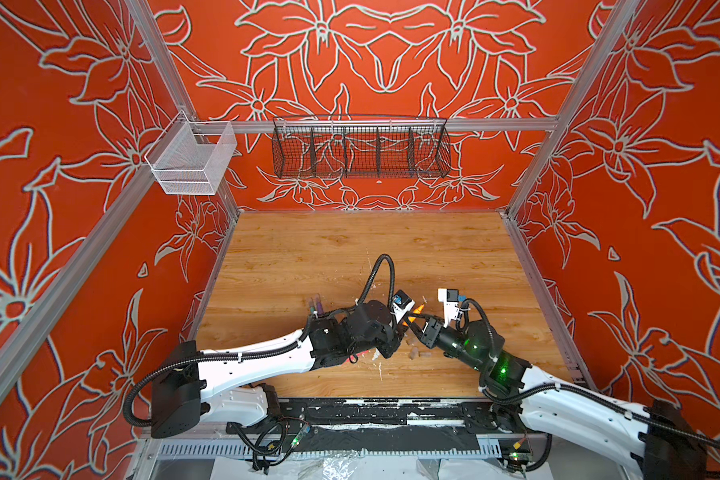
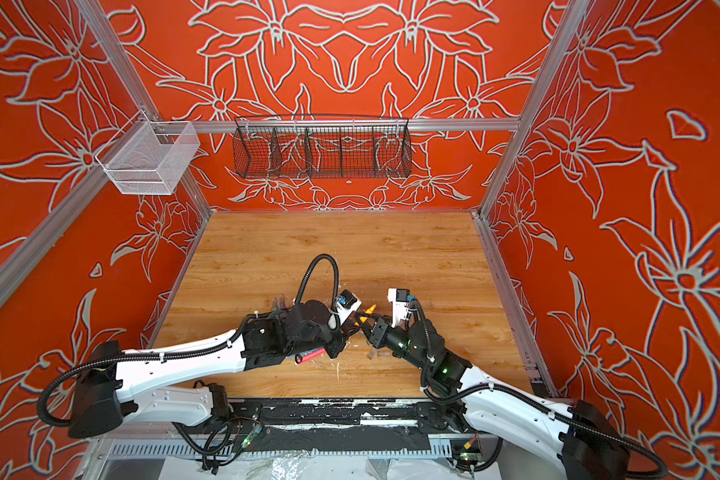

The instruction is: Insert the pens into the pen caps

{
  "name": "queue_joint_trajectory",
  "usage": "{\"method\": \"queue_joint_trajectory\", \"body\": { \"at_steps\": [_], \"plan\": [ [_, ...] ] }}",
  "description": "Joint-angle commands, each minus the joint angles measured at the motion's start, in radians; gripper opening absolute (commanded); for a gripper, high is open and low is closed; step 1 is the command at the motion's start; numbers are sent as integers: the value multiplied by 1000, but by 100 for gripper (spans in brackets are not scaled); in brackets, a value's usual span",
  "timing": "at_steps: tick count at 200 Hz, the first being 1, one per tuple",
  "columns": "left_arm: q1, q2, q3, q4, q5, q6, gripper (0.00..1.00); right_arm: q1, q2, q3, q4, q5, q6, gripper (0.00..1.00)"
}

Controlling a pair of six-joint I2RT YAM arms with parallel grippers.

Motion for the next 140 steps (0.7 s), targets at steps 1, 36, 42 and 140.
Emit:
{"method": "queue_joint_trajectory", "body": {
  "at_steps": [1, 36, 42, 140],
  "plan": [
    [-17, -9, 1, 47, 28, 40, 0, 4, 12, 14, -8, 43, 1, 13],
    [-17, -31, -26, 74, 25, 42, 22, 14, 7, 14, -3, 36, 14, 2],
    [-17, -34, -30, 77, 19, 42, 26, 20, 5, 14, 1, 33, 16, 1],
    [-17, -46, -72, 122, -6, 56, 40, 138, 20, 16, 101, 38, 24, 0]
  ]
}}
